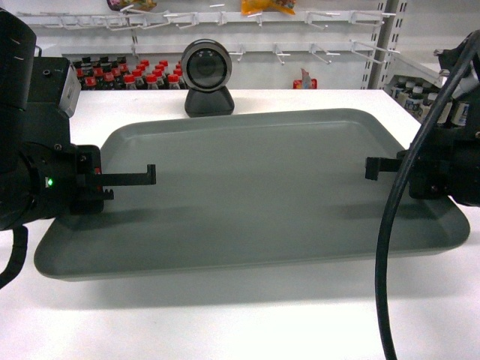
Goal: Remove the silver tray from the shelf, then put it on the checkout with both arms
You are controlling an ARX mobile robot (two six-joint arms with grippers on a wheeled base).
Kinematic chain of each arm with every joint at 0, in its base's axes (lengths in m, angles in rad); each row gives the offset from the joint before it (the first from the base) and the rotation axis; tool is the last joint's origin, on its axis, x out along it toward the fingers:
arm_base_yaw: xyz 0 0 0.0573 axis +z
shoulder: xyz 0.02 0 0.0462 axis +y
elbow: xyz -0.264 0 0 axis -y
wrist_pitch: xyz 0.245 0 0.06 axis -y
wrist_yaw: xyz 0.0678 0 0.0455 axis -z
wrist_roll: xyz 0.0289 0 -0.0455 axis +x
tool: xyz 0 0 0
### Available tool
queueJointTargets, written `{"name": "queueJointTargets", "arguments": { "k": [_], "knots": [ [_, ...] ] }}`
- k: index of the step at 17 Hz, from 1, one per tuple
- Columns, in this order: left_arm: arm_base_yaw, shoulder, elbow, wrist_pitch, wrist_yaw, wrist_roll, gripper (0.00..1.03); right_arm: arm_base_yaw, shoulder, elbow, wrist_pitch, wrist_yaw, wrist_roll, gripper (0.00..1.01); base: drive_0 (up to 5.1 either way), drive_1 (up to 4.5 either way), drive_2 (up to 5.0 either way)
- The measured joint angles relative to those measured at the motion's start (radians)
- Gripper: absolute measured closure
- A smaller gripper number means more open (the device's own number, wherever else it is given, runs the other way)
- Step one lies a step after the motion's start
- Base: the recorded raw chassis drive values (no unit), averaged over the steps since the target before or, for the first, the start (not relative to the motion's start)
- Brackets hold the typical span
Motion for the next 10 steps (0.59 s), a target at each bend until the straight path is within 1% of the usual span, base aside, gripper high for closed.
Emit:
{"name": "queueJointTargets", "arguments": {
  "k": [1,3,7,10],
  "knots": [
    [0.01,0.034,0.025,0.024,0.007,0.019,1.0,0.0,0.036,0.026,0.004,0.006,0.0,0.99,0.0,0.0,0.0],
    [0.021,0.092,0.063,0.035,0.01,0.054,1.0,0.0,0.116,0.076,-0.003,0.009,0.005,0.99,0.0,0.0,0.0],
    [0.031,0.169,0.09,0.04,0.005,0.07,1.0,0.0,0.216,0.126,0.006,0.012,0.003,0.99,0.0,0.0,0.0],
    [0.036,0.189,0.09,0.063,0.002,0.078,1.0,0.013,0.24,0.135,0.028,0.031,-0.018,0.99,0.0,0.0,0.0]
  ]
}}
